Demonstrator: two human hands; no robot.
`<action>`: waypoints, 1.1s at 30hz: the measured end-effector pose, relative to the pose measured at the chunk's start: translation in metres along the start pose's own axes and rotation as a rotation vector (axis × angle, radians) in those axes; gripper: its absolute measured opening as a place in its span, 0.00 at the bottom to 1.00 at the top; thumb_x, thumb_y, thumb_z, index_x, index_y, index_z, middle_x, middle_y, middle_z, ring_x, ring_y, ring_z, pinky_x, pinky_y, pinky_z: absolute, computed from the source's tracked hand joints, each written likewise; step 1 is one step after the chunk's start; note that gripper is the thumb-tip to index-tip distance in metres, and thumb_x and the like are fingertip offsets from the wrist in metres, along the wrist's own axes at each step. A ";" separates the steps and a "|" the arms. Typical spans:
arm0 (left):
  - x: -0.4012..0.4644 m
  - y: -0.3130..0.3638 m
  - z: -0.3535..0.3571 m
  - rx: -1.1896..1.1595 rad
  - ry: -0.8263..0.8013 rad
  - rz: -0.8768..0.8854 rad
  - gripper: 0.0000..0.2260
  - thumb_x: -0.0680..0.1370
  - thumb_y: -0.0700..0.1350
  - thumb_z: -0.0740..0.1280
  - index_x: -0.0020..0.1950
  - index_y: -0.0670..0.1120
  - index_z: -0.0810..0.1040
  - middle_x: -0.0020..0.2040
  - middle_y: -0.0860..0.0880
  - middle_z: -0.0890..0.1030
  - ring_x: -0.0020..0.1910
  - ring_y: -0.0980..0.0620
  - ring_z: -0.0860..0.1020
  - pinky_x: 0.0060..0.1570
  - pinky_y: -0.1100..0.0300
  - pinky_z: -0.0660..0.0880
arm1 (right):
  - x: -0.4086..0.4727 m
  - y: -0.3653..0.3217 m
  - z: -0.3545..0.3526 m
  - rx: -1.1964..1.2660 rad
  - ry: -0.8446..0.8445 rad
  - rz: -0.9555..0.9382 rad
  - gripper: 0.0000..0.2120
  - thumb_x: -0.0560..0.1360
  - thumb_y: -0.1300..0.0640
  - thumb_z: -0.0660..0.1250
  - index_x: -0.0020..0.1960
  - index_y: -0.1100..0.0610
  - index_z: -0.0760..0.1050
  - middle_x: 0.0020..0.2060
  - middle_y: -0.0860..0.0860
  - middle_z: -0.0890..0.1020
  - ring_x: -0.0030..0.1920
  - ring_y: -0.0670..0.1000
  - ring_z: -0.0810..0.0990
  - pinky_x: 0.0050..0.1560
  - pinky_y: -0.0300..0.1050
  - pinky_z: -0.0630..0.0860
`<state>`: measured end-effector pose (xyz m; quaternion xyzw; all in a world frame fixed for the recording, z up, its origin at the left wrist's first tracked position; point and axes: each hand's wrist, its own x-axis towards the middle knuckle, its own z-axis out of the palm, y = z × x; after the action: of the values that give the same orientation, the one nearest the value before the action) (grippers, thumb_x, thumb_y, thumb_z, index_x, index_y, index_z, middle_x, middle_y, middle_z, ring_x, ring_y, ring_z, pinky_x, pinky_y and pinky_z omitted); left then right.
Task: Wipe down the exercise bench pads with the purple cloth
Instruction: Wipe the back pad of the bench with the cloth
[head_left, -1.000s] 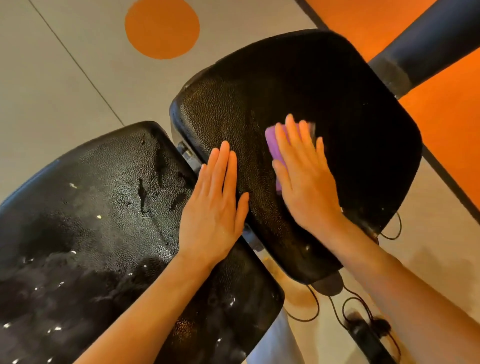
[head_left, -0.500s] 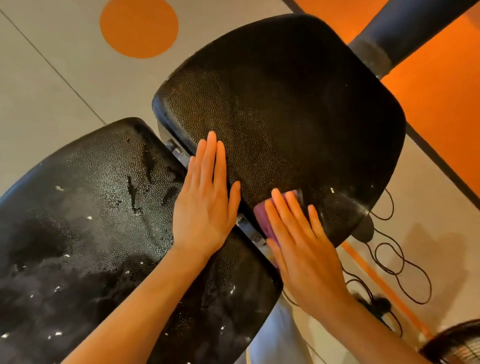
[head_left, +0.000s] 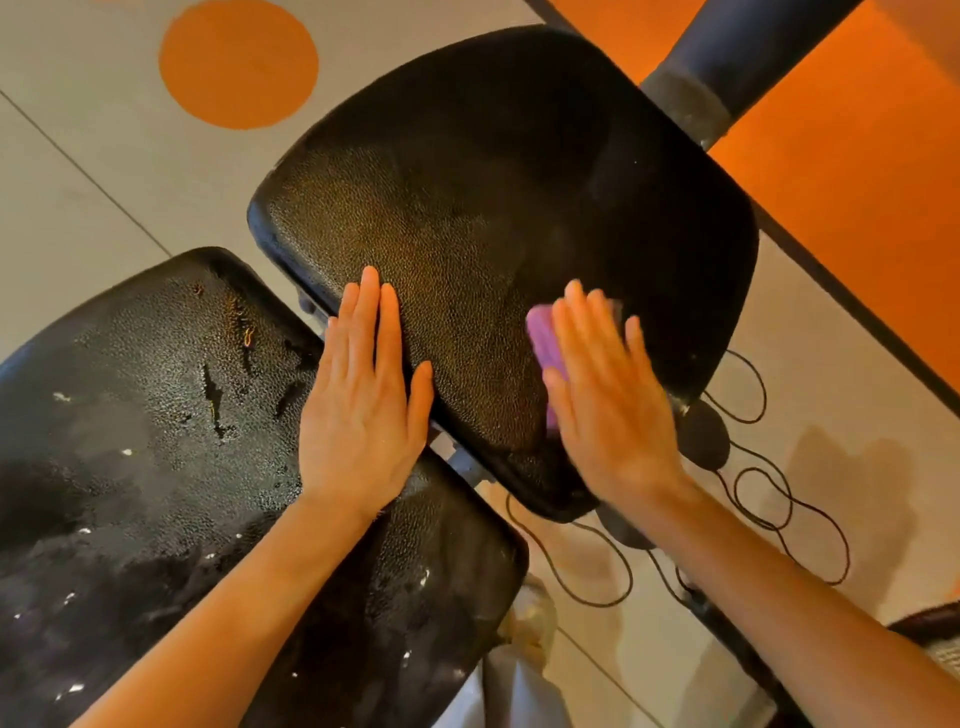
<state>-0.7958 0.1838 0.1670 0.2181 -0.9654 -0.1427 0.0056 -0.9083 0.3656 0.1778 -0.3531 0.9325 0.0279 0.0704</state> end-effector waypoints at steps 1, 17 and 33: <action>-0.001 0.000 0.000 0.000 0.004 -0.002 0.29 0.83 0.54 0.51 0.79 0.40 0.51 0.80 0.42 0.50 0.80 0.46 0.49 0.79 0.52 0.49 | 0.027 0.010 -0.002 0.044 0.041 0.135 0.25 0.83 0.50 0.45 0.78 0.59 0.52 0.77 0.58 0.56 0.78 0.57 0.53 0.77 0.55 0.52; -0.033 0.058 0.019 -0.060 -0.105 0.298 0.25 0.82 0.46 0.52 0.78 0.40 0.56 0.80 0.43 0.56 0.79 0.46 0.53 0.78 0.52 0.47 | -0.033 -0.021 0.006 0.163 0.088 0.276 0.27 0.81 0.51 0.46 0.78 0.58 0.52 0.78 0.56 0.55 0.78 0.56 0.52 0.77 0.56 0.52; -0.035 0.058 0.019 -0.122 -0.126 0.290 0.25 0.83 0.47 0.50 0.79 0.42 0.53 0.81 0.46 0.52 0.80 0.50 0.49 0.79 0.52 0.47 | -0.062 0.009 0.008 0.178 0.034 0.017 0.27 0.81 0.50 0.45 0.77 0.57 0.54 0.77 0.56 0.58 0.78 0.56 0.55 0.75 0.55 0.52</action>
<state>-0.7897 0.2541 0.1670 0.0666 -0.9748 -0.2121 -0.0210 -0.8673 0.4137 0.1788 -0.3382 0.9352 -0.0604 0.0853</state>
